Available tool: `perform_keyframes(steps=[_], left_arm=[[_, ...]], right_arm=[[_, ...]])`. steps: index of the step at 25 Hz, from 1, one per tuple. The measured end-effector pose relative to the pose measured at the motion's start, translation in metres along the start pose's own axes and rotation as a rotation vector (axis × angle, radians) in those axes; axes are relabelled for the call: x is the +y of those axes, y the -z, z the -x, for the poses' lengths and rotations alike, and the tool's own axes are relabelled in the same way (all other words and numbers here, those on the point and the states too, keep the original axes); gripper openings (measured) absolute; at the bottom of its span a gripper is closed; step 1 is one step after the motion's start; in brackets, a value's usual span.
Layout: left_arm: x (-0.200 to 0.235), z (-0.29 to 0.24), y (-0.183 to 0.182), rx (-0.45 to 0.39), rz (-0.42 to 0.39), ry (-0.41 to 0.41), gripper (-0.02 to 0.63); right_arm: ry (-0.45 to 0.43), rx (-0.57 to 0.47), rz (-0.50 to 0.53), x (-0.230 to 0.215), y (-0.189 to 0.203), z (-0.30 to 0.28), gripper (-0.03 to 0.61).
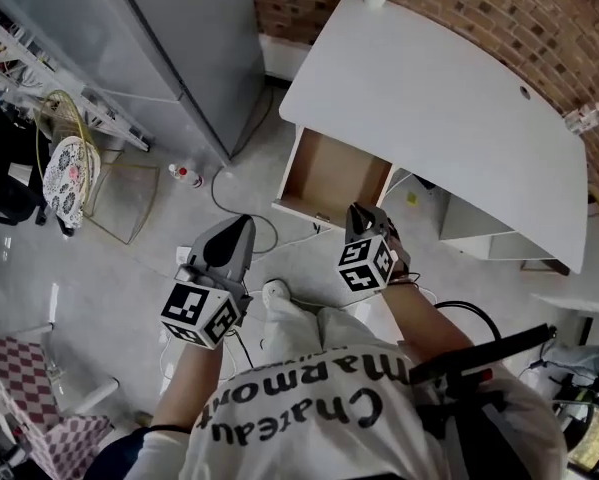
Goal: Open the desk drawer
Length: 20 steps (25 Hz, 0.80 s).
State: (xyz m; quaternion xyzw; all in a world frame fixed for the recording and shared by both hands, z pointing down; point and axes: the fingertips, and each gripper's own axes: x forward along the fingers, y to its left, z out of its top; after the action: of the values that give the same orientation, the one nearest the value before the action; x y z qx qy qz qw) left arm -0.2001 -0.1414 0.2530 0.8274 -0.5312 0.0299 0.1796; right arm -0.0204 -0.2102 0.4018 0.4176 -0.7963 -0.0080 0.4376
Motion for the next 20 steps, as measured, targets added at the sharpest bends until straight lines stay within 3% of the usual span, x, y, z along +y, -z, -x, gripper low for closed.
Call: perform_keyframes(steps=[4, 9, 15, 20], left_arm=[[-0.015, 0.002, -0.052, -0.084, -0.023, -0.008, 0.015], [-0.046, 0.008, -0.098, -0.151, -0.088, 0.012, 0.015], [-0.072, 0.023, -0.138, -0.225, -0.107, -0.019, 0.015], [-0.097, 0.036, -0.151, -0.246, -0.118, -0.045, 0.015]], right_arm=[[0.03, -0.086, -0.131, -0.039, -0.044, 0.039, 0.026], [-0.006, -0.262, -0.31, -0.075, -0.095, 0.095, 0.026], [-0.073, -0.499, -0.506, -0.113, -0.151, 0.172, 0.026], [-0.139, -0.655, -0.608, -0.131, -0.168, 0.23, 0.026]])
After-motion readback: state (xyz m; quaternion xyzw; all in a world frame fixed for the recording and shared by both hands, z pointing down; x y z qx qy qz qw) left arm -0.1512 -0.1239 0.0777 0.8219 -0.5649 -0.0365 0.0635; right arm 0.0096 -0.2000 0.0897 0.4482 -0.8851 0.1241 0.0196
